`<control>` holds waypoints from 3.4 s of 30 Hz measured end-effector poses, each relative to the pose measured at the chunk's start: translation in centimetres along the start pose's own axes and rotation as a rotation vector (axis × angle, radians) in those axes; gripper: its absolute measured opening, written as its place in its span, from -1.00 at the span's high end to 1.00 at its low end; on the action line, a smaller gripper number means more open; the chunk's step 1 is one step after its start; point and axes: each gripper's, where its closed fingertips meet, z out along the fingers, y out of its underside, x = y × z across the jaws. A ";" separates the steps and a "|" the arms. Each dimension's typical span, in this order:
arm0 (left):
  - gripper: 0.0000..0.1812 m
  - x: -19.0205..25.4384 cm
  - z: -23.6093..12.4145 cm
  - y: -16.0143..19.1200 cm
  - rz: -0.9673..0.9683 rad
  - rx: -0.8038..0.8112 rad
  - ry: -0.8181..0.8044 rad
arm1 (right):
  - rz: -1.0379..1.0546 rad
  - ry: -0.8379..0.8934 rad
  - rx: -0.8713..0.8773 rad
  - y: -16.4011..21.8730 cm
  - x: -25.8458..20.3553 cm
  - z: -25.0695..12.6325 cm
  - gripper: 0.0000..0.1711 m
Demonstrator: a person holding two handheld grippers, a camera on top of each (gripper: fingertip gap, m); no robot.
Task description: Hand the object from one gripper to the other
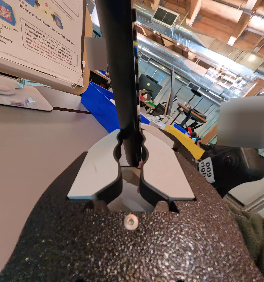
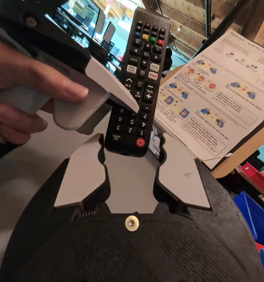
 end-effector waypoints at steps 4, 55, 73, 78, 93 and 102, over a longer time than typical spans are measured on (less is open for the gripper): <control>0.76 0.0 0.3 0.6 0.158 -0.010 -0.076 | 0.047 -0.041 -0.047 0.8 -0.5 0.0 0.36; 0.53 6.7 -5.6 -4.8 0.333 -0.068 0.532 | 0.726 -0.933 0.376 -5.4 -5.7 -6.0 0.74; 0.74 3.4 -1.5 -5.3 0.323 0.099 -0.135 | 0.005 -0.021 0.033 -0.3 -2.4 -0.2 0.34; 0.67 4.9 -1.2 -5.3 0.377 0.105 -0.010 | 0.097 -0.137 0.004 -0.5 -2.2 -0.1 0.38; 0.44 5.5 -3.8 -1.1 0.485 -0.278 0.406 | 0.422 -0.758 0.159 -2.8 -7.7 -3.7 0.38; 0.44 1.9 -1.1 -3.6 0.303 -0.107 -0.077 | 0.124 -0.178 0.147 -2.0 -3.3 -1.4 0.23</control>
